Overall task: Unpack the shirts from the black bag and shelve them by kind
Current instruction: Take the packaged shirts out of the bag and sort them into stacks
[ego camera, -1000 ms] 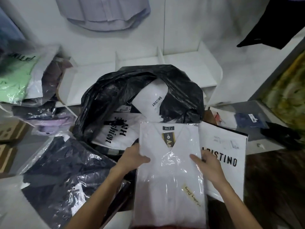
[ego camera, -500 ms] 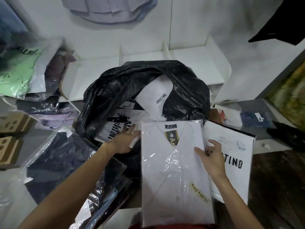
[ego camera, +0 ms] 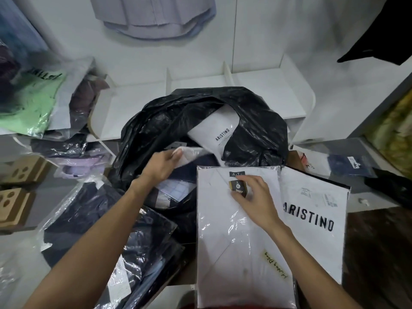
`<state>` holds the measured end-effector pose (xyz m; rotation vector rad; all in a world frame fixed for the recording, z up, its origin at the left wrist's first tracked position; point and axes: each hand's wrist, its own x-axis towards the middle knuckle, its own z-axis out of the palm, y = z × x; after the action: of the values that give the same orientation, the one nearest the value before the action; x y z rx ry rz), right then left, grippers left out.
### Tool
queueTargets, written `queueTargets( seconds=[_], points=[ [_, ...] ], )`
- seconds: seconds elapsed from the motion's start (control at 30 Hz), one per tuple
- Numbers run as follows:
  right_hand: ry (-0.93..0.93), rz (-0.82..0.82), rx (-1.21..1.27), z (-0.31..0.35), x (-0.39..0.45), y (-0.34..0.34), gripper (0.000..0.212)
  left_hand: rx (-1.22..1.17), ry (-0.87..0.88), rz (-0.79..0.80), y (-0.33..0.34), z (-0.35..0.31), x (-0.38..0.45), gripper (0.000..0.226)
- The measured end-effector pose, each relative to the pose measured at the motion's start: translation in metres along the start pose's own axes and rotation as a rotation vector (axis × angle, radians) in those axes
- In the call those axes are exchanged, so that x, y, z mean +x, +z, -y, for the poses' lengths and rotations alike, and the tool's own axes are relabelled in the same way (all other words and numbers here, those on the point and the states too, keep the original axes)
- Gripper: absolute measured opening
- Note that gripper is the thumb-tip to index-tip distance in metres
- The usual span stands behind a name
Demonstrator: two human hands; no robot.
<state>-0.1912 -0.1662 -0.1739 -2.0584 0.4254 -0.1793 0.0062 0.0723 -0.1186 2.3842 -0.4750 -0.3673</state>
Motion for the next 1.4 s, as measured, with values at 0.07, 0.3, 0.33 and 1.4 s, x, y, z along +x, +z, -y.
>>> queueTargets(
  seconds=[0.07, 0.3, 0.33, 1.4],
  points=[
    [0.025, 0.033, 0.008, 0.005, 0.005, 0.006, 0.040, -0.029, 0.016, -0.077, -0.010, -0.012, -0.004, 0.052],
    [0.100, 0.199, 0.185, 0.048, 0.018, 0.016, 0.059, -0.470, 0.025, -0.300, -0.041, -0.060, -0.033, 0.047],
    [0.089, 0.260, 0.228, 0.059, 0.020, 0.017, 0.074, -0.563, 0.027, -0.309, -0.047, -0.069, -0.037, 0.046],
    [0.356, -0.211, 0.353, -0.007, -0.018, -0.065, 0.059, -0.118, -0.193, 0.302, 0.054, -0.075, -0.078, 0.039]
  ],
)
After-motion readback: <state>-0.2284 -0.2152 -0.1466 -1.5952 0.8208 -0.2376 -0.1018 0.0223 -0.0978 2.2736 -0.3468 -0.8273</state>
